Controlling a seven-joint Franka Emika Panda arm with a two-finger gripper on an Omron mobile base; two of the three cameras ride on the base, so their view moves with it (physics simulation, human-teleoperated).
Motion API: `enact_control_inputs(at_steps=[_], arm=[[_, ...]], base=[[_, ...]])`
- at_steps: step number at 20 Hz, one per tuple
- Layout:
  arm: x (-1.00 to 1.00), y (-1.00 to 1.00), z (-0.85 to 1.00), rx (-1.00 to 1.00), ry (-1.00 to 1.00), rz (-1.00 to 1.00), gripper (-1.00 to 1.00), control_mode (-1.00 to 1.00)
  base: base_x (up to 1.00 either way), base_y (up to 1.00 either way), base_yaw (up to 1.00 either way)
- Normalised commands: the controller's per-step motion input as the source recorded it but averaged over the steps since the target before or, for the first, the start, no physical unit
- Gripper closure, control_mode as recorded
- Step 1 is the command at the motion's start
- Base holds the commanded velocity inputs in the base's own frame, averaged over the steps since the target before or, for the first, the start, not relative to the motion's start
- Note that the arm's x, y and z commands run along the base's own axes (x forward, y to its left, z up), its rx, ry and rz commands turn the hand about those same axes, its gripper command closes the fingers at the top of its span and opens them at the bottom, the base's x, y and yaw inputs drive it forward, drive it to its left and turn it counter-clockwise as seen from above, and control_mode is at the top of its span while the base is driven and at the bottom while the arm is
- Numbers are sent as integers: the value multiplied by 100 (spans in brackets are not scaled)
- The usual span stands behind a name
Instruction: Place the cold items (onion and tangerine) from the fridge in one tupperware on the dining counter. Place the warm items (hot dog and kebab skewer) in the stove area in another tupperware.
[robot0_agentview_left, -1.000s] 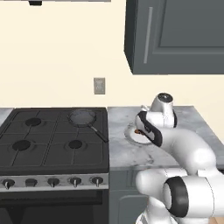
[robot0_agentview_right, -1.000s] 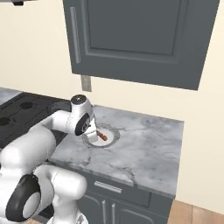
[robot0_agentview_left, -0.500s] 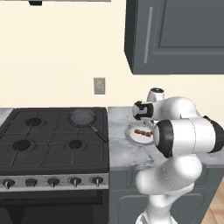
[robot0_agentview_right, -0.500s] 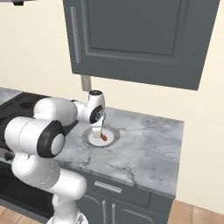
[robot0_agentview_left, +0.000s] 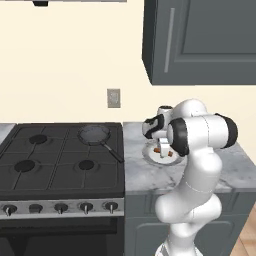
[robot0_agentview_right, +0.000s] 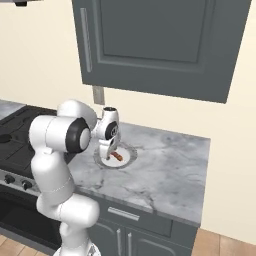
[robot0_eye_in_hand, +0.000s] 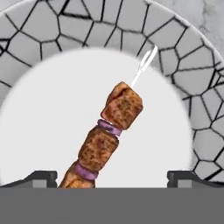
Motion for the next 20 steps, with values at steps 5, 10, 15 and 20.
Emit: enact_control_inputs(at_steps=[5,10,15,20], arm=[[47,1,-36,1,2,-30,-100,-100],[6,-21,-68,2,0,-32,100,-100],[-81,-47,-98,3,-31,-41,100,-100],[-43,-34,-38,15,-42,-44,100,-100]], base=[[0,0,0],[0,0,0],[0,0,0],[0,0,0]])
